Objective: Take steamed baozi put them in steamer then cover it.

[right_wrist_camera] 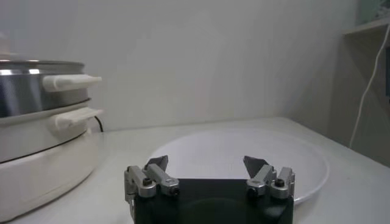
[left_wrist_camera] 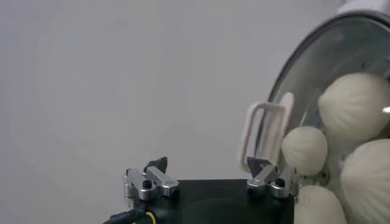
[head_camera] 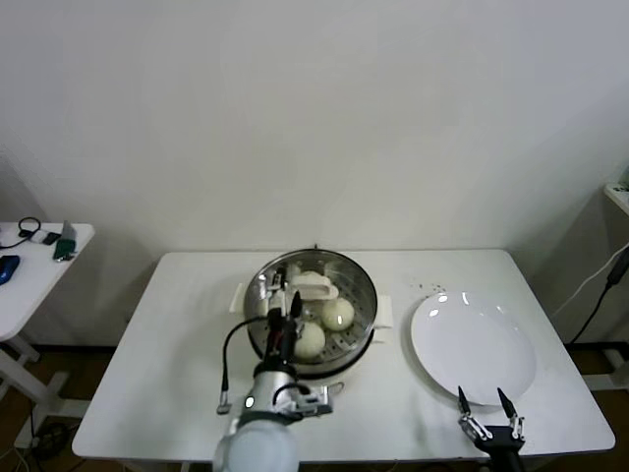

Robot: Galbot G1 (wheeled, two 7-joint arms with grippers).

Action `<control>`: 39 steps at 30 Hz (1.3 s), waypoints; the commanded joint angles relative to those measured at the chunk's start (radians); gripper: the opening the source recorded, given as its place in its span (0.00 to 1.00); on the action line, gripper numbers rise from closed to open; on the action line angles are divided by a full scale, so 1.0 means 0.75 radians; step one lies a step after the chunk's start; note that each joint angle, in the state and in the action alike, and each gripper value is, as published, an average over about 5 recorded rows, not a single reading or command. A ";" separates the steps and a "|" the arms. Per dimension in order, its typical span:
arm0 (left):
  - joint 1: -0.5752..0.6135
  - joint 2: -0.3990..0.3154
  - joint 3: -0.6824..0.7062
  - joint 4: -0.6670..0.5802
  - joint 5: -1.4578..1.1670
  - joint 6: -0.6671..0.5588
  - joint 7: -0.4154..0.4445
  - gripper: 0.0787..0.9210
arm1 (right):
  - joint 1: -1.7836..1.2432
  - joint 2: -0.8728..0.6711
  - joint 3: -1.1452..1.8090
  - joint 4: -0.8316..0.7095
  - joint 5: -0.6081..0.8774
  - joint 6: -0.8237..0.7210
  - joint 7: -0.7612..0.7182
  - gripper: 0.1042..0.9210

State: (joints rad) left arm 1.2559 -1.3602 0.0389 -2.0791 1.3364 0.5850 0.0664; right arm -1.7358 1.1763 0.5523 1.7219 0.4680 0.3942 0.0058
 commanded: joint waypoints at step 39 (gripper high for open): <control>0.737 0.034 -0.945 0.184 -2.107 -1.185 -0.032 0.88 | 0.155 0.013 0.044 -0.021 -0.099 -0.051 0.006 0.88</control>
State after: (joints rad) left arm 1.7761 -1.3283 -0.6603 -1.9750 -0.1565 -0.2348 0.0117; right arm -1.6274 1.1846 0.5827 1.7103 0.3999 0.3532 0.0090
